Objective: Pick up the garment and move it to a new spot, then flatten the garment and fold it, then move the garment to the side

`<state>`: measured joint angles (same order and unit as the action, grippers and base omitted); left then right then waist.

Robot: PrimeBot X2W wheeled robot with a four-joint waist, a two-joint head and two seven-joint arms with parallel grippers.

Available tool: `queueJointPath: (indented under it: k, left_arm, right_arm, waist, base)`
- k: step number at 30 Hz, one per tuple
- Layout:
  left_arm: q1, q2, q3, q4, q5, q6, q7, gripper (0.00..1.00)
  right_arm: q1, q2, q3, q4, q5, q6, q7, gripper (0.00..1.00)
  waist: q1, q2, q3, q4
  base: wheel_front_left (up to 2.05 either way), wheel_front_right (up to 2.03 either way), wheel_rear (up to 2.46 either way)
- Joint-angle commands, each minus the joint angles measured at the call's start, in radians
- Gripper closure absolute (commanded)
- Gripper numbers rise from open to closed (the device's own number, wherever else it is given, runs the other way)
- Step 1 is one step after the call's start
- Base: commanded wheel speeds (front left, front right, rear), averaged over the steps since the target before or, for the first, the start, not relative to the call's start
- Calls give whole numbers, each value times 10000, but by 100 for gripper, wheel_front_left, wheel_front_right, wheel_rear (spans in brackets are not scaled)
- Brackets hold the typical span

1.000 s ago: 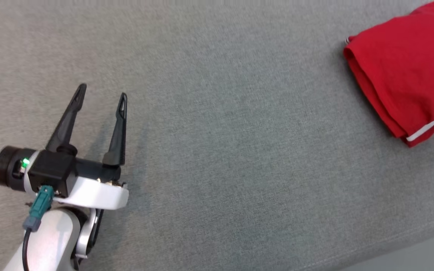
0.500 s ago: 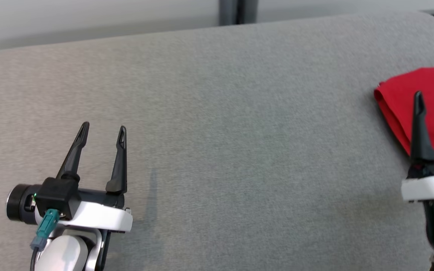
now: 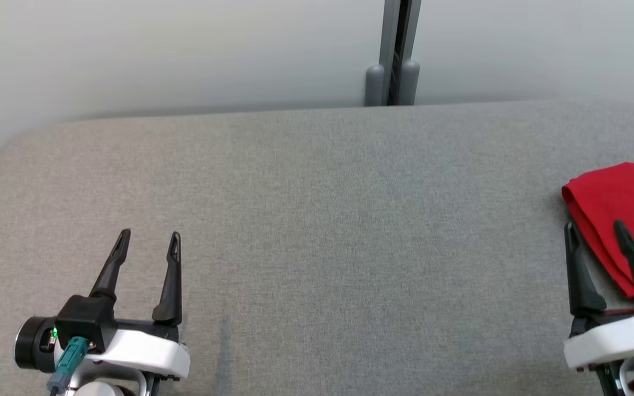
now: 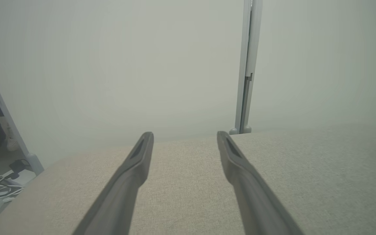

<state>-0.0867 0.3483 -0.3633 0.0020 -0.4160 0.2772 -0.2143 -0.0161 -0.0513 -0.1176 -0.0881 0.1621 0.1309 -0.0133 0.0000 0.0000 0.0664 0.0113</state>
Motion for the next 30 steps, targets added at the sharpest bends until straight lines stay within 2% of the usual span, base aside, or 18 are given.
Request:
queueJointPath:
  k: [1, 13, 30]
  left_arm:
    - [104, 71, 4, 36, -49, 24, 53, 0]
    - [725, 326, -120, 127, -280, -78, 399, 0]
    - [694, 474, -255, 214, -401, -112, 604, 0]
  right_arm:
    - [172, -14, 4, 29, 57, -4, 39, 0]
    - [1105, -13, -81, -191, 141, -4, 314, 0]
    - [1172, -12, -57, -353, 209, -4, 418, 0]
  waist:
    - [0, 0, -238, 40]
    - [0, 0, -796, -13]
    - [0, 0, -827, 121]
  base:
    - [0, 0, 0]
    - [0, 0, 0]
    - [0, 0, 0]
